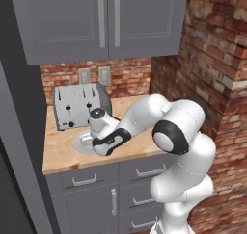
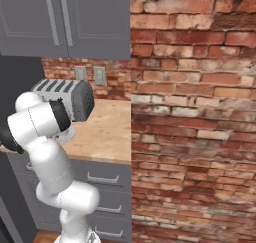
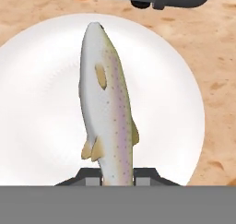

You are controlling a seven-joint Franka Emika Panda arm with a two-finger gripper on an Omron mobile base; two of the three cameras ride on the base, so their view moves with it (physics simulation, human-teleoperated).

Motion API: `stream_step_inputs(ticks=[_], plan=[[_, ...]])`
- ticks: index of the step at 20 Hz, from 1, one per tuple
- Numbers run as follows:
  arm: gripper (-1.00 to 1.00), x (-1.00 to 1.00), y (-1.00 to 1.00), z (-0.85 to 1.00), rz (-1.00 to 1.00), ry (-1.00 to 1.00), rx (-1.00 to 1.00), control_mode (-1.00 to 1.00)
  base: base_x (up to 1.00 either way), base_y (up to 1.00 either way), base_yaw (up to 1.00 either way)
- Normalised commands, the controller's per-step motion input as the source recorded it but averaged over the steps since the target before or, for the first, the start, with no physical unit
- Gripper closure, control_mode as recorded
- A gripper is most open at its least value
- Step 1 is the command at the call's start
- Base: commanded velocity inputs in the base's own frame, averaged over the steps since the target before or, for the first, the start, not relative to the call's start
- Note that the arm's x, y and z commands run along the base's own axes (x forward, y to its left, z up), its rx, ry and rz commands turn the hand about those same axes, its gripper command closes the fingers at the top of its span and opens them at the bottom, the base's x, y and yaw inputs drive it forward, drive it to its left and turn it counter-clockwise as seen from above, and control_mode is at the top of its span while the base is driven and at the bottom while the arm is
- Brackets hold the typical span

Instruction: Take the fish from the oven and place it on the plate on the counter.

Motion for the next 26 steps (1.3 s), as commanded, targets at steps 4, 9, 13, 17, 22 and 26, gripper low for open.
stream_step_inputs(ticks=[4, 9, 13, 17, 22, 26], plan=[[-1.00, 0.20, 0.00, -0.07, 0.00, 0.00, 0.00, -1.00, 0.00, 0.00, 0.00], [-1.00, 0.01, 0.00, -0.01, 0.00, 0.00, 0.00, -1.00, 0.00, 0.00, 0.00], [-1.00, -0.07, 0.00, 0.28, 0.00, -0.06, 0.00, -1.00, 0.00, 0.00, 0.00], [-1.00, -0.50, -0.11, 0.85, 0.00, -0.16, 0.00, -1.00, 0.00, 0.00, 0.00], [-1.00, -0.94, -0.43, 1.00, 0.00, -0.11, 0.07, -1.00, 0.00, 0.00, 0.00], [-1.00, -1.00, -0.82, 1.00, 0.00, 0.00, 0.11, -1.00, 0.00, 0.00, 0.00]])
